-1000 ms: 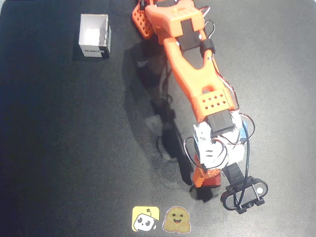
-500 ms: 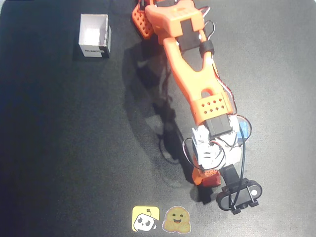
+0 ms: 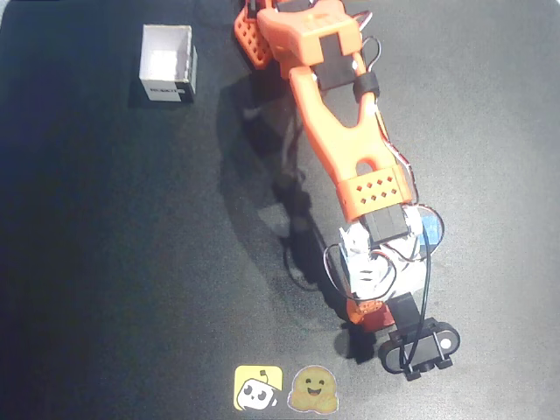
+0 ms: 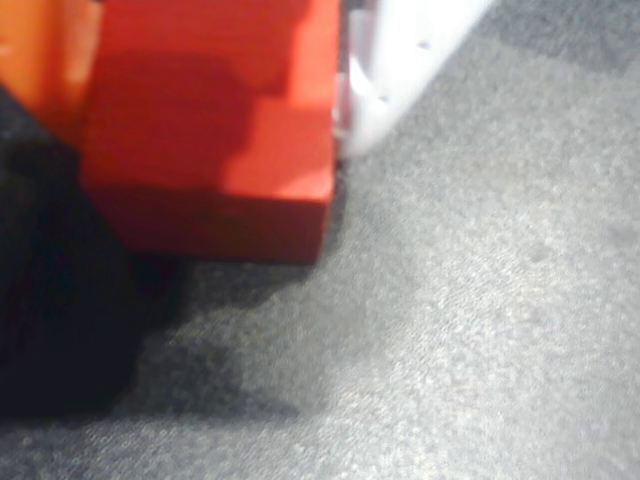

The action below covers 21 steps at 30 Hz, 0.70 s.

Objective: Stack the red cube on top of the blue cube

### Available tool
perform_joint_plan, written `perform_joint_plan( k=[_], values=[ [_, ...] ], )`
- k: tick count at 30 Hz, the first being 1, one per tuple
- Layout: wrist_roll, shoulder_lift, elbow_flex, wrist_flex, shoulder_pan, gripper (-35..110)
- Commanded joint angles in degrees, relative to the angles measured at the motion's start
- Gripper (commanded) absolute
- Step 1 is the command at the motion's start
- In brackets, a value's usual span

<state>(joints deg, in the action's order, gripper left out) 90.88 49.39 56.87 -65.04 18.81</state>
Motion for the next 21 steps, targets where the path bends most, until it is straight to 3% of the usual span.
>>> perform_joint_plan(
  k=[1, 12, 21],
  values=[
    [0.5, 2.6, -0.2, 0.5, 0.4, 4],
    [-0.4, 8.2, -0.2, -1.9, 0.4, 0],
    [-2.7, 17.1, -0.7, -9.9, 0.1, 0]
  ],
)
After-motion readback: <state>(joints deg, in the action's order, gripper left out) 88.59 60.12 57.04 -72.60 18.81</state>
